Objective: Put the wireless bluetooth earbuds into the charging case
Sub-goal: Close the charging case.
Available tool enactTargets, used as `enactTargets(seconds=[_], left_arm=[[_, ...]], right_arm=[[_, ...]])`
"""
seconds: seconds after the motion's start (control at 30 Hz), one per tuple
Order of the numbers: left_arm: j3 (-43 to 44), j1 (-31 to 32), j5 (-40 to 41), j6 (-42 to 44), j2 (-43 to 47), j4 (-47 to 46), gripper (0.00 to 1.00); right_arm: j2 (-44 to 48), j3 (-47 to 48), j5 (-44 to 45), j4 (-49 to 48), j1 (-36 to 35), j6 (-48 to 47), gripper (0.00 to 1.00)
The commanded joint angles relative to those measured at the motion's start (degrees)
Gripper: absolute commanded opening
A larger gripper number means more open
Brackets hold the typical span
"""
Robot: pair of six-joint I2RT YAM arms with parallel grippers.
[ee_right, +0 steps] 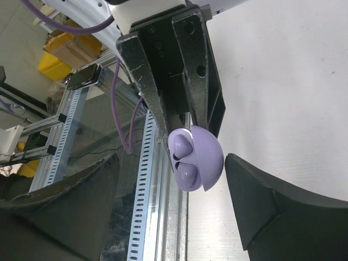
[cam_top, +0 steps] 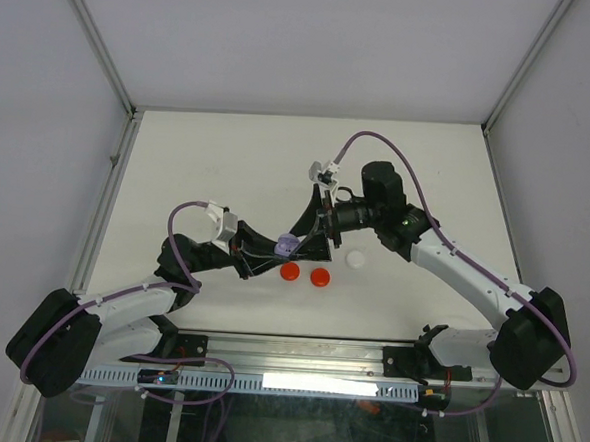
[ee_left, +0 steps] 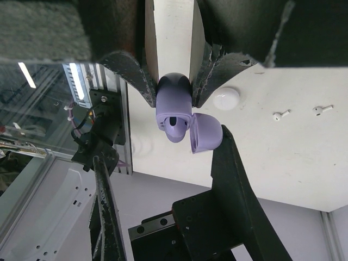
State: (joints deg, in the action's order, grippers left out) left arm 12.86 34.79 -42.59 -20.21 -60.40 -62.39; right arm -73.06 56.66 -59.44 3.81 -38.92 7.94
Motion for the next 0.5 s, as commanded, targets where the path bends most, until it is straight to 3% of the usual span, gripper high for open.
enactTargets(seconds=[0.0,0.47], left_arm=[[0.7,-0.3,-0.3,-0.9,-0.2,-3.6,0.00],[-0.3,-0.3,7.0,-1.9,-1.1,1.6,0.00]], right_arm=[[0.3,0.9,-5.2,-2.7,0.1,1.2,0.80],[2.7,1.6,-4.2,4.2,0.1,-5.1,0.75]])
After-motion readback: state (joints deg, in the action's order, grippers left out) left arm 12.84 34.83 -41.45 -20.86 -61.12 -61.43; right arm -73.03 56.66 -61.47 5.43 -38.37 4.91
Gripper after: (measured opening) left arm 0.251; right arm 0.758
